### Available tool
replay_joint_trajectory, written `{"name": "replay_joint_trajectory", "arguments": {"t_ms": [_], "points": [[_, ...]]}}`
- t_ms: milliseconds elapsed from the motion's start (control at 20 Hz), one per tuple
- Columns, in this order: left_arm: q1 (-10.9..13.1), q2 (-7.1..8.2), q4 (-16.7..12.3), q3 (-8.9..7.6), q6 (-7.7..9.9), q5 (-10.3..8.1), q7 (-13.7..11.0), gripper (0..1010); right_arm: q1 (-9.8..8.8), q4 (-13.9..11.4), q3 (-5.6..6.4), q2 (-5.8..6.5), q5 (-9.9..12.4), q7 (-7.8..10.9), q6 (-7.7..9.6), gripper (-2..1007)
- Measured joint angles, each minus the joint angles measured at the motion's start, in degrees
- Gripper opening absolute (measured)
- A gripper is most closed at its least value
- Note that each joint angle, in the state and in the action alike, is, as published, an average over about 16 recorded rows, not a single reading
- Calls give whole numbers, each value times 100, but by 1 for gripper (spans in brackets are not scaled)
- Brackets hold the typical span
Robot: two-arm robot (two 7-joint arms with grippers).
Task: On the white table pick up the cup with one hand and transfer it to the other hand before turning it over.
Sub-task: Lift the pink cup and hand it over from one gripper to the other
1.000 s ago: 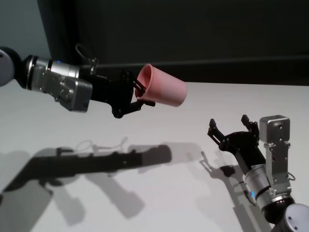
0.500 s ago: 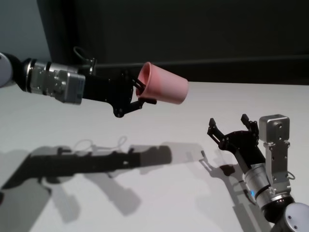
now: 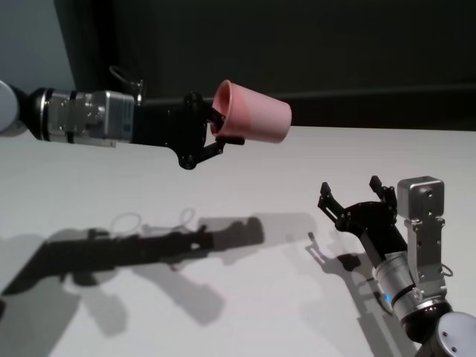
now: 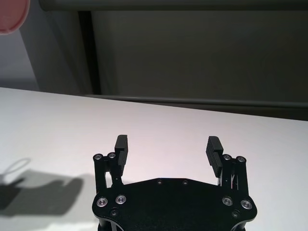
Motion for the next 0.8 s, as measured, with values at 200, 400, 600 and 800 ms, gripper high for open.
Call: {"name": "replay_joint_trajectory", "arguments": {"t_ms": [200, 400, 600, 800], "points": [[25, 18, -144, -60, 314, 40, 65, 40, 0, 0, 0, 0, 0, 0, 0, 1000], [32, 19, -260, -122, 581, 39, 71, 40, 0, 0, 0, 0, 0, 0, 0, 1000], [30, -7, -314, -192, 750, -20, 28, 40, 0, 0, 0, 0, 0, 0, 0, 1000], [27, -60, -302, -271, 840, -118, -27, 40, 0, 0, 0, 0, 0, 0, 0, 1000]]}}
